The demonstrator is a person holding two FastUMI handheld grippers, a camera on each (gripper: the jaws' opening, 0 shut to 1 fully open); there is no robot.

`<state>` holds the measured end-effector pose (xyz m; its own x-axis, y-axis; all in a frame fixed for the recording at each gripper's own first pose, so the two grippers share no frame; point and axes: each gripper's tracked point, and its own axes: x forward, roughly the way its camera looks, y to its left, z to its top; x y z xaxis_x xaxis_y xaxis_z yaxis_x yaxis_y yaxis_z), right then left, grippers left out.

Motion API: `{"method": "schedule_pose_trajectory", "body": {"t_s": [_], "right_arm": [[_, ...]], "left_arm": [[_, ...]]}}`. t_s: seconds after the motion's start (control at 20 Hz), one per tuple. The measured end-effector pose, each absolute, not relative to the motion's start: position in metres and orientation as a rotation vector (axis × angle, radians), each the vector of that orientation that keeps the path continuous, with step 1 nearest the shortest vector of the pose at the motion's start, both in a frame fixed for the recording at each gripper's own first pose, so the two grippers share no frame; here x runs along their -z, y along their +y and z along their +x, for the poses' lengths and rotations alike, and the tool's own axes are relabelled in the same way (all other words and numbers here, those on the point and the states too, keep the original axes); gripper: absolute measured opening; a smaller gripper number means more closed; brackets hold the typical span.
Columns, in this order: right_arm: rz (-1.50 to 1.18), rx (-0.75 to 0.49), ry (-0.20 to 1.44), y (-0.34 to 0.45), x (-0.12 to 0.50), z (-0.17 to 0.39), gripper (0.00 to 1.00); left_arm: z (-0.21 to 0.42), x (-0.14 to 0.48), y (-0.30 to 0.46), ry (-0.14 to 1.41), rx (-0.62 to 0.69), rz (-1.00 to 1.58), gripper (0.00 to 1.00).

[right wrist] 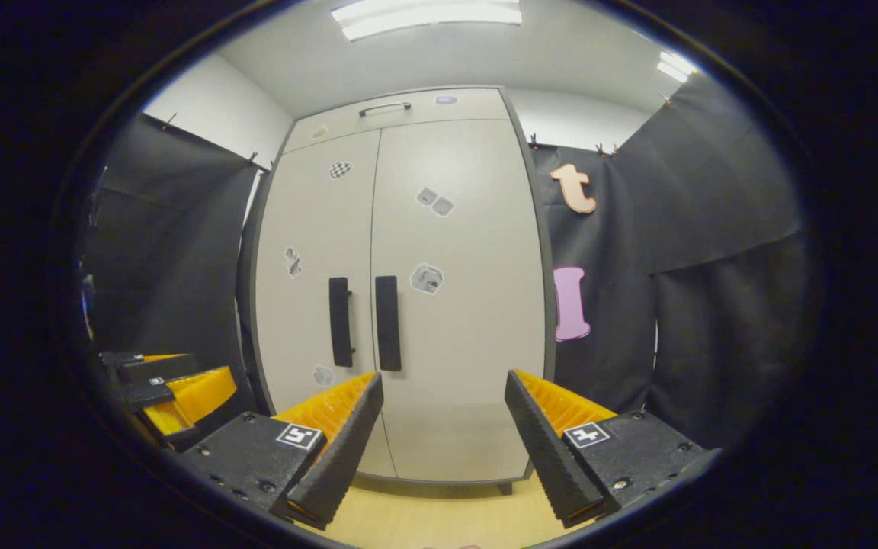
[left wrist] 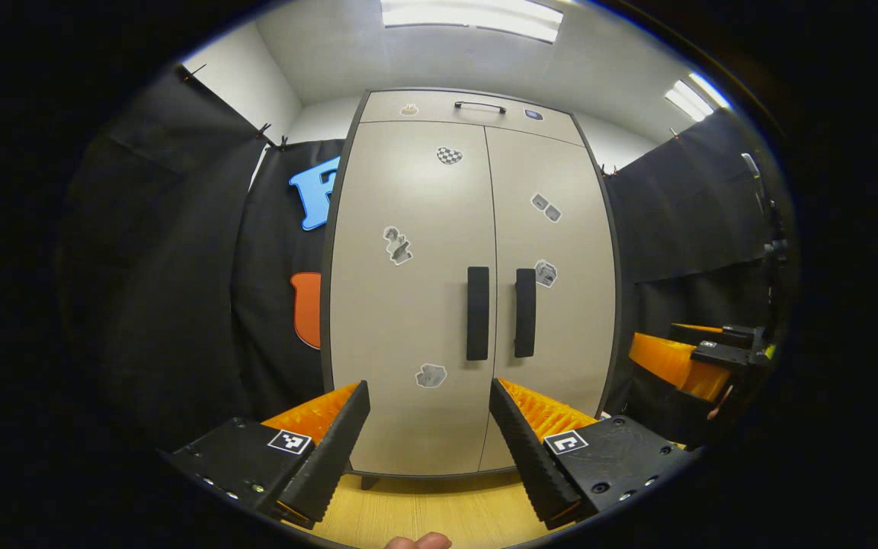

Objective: Open the right door of the double-door shoe cabinet with the right hand, and open the left door with the left hand.

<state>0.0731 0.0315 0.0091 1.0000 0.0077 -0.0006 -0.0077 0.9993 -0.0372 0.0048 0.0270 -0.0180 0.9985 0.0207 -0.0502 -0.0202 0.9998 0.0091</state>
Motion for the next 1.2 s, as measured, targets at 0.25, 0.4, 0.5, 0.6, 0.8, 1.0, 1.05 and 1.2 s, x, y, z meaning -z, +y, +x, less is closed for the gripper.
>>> {"method": "schedule_pose_trajectory", "body": {"t_s": [0.25, 0.4, 0.5, 0.6, 0.8, 1.0, 1.05, 1.2], "right_arm": [[-0.04, -0.034, 0.024, 0.063, -0.016, 0.142, 1.0], [-0.047, 0.002, 0.029, 0.069, -0.015, 0.179, 1.0], [-0.073, 0.004, 0.04, 0.078, -0.012, 0.197, 0.97], [-0.071, -0.004, 0.053, 0.087, -0.007, 0.209, 0.98], [-0.041, 0.015, 0.058, 0.094, -0.002, 0.224, 0.98], [-0.023, 0.029, 0.08, 0.093, 0.001, 0.238, 0.97], [-0.016, 0.033, 0.084, 0.091, 0.001, 0.24, 1.0], [-0.007, 0.043, 0.081, 0.087, 0.0, 0.244, 0.99]], "left_arm": [[-0.003, 0.023, 0.04, 0.062, -0.029, -0.02, 0.95], [-0.01, 0.023, 0.048, 0.068, -0.035, -0.035, 0.95], [-0.013, 0.024, 0.054, 0.07, -0.041, -0.033, 0.95], [-0.015, 0.026, 0.061, 0.076, -0.048, -0.026, 0.95], [-0.014, 0.025, 0.072, 0.074, -0.054, -0.03, 0.95], [-0.01, 0.026, 0.08, 0.076, -0.054, -0.039, 0.95], [-0.009, 0.027, 0.082, 0.079, -0.055, -0.041, 0.95], [-0.007, 0.027, 0.088, 0.082, -0.061, -0.049, 0.95]]}}
